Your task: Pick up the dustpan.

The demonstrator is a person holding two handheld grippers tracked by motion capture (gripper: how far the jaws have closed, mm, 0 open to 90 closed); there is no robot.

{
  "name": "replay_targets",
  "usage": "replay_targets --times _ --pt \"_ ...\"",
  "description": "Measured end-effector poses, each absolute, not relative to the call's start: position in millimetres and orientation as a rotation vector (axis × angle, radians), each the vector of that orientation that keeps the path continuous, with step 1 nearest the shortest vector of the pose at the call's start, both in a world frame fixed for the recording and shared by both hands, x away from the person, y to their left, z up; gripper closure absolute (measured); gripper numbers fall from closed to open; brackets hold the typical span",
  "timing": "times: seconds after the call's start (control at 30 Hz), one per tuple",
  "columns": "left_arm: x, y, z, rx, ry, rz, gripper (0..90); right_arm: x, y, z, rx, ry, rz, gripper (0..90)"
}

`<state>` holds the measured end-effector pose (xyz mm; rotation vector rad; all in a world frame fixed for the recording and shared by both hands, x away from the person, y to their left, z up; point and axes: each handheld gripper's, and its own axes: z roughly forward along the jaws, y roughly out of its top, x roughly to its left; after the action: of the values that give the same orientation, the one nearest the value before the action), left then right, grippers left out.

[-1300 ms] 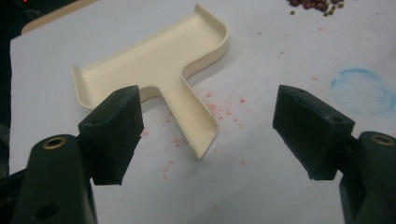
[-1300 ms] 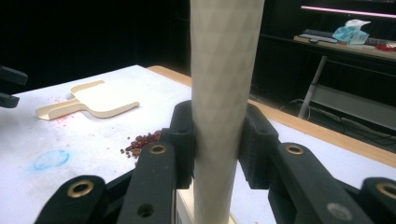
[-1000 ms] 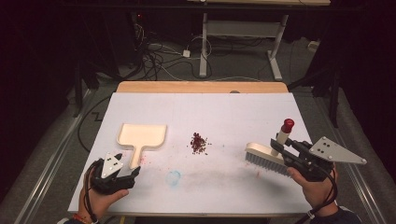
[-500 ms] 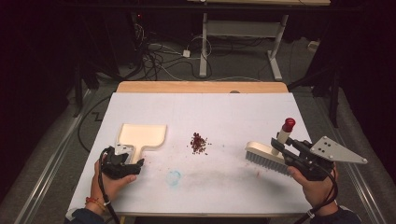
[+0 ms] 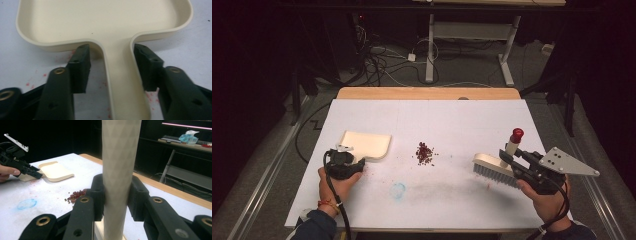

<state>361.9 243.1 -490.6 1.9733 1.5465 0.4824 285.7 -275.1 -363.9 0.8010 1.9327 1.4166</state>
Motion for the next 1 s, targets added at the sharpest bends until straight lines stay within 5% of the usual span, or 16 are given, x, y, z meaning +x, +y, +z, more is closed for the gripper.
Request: replay_targets --times 0.13,1.0 --pt "363 245 -490 1.997 1.514 0.488 63.4 287 -275 -365 0.8 1.936 1.415 70.7" --pt "332 242 -449 2.209 1.209 0.433 64.3 290 -284 -367 0.85 1.9 1.415 70.7"
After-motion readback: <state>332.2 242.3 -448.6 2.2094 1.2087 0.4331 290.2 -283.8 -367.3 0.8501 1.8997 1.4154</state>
